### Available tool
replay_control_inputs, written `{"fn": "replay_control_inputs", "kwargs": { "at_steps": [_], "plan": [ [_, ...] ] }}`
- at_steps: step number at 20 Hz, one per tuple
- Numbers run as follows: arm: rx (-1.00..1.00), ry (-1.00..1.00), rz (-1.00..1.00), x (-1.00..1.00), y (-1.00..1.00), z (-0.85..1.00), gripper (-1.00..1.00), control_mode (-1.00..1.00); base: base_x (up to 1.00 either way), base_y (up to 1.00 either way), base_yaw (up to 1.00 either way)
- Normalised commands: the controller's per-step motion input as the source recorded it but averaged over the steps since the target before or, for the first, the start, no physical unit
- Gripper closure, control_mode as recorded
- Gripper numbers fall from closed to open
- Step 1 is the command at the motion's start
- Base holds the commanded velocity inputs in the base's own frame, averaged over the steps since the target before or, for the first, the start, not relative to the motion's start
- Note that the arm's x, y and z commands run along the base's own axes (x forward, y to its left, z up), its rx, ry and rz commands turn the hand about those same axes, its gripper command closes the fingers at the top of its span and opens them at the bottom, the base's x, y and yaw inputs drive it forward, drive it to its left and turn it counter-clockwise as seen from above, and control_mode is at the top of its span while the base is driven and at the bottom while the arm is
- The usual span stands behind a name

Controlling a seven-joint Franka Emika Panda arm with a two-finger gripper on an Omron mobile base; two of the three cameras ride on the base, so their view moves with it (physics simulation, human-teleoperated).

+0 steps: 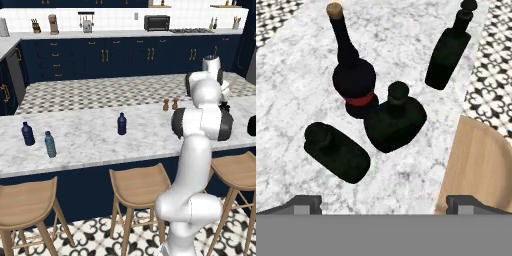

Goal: Move the plastic bottles in the middle to the plastics group, and the glass bottles in the middle to the glass group.

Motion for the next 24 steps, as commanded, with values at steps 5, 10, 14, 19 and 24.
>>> {"fn": "replay_control_inputs", "kwargs": {
  "at_steps": [5, 10, 14, 19, 24],
  "plan": [
    [0.01, -0.17, 0.12, -0.91, 0.47, 0.25, -1.00, -1.00, 0.00, 0.00, 0.00],
    [0.00, -0.06, 0.25, -0.71, 0.74, 0.08, -1.00, -1.00, 0.00, 0.00, 0.00],
    [0.00, 0.13, 0.64, -0.39, 0.99, 0.00, -1.00, -1.00, 0.00, 0.00, 0.00],
    [0.00, 0.06, 0.81, -0.10, 0.96, 0.00, -1.00, -1.00, 0.00, 0.00, 0.00],
    [0.00, 0.09, 0.83, -0.03, 0.99, 0.05, -1.00, -1.00, 0.00, 0.00, 0.00]
  ]
}}
